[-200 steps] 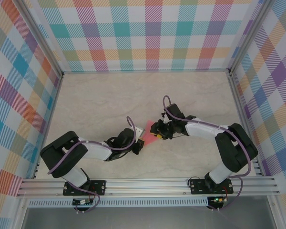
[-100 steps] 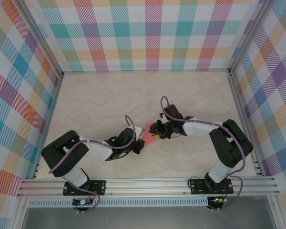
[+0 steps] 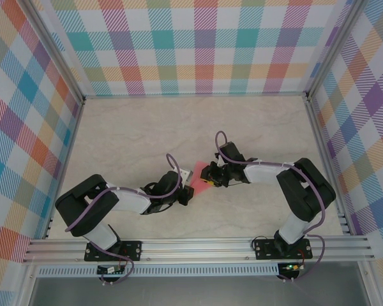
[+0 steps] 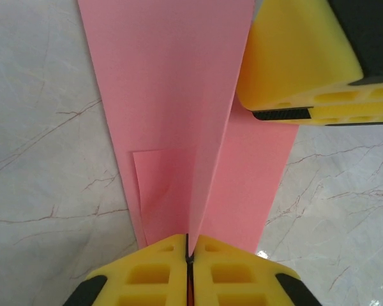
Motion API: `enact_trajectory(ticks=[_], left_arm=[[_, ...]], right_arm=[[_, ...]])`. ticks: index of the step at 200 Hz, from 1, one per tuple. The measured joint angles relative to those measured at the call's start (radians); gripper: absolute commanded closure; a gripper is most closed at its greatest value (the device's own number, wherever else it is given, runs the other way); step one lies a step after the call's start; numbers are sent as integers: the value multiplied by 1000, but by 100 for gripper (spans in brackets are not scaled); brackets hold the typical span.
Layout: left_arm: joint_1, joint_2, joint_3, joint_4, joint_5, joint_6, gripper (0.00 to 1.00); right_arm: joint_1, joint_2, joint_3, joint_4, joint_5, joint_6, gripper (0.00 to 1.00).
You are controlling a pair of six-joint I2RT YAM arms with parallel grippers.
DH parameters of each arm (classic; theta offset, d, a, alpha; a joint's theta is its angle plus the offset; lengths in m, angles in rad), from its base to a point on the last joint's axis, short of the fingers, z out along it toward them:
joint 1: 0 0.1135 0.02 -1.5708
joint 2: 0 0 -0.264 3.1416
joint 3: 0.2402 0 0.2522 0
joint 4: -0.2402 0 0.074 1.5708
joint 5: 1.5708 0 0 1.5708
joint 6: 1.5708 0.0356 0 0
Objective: Fold a paper plane with a square sheet of paper (pick it up from the middle)
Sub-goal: Fourth fold the wing at the center of the table.
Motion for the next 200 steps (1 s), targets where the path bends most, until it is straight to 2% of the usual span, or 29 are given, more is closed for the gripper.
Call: enact_trajectory(ticks=[30,59,106,155,200], left_arm=[[-1,0,5,-3,15,-23,77],[-1,-3,17,-3,19,-27,76],[0,-11,34,-8,18,-42,81],[2,-10,34,-11,24,-73,94],[15,-5,33,-7,51,-109,95]], right_arm=[[0,23,0,6,0,3,65],[0,38,0,6,0,4,64],[0,40,0,6,0,4,64],[0,40,-2,15,0,3,62],[0,31,-39,83,-9,-7,59]])
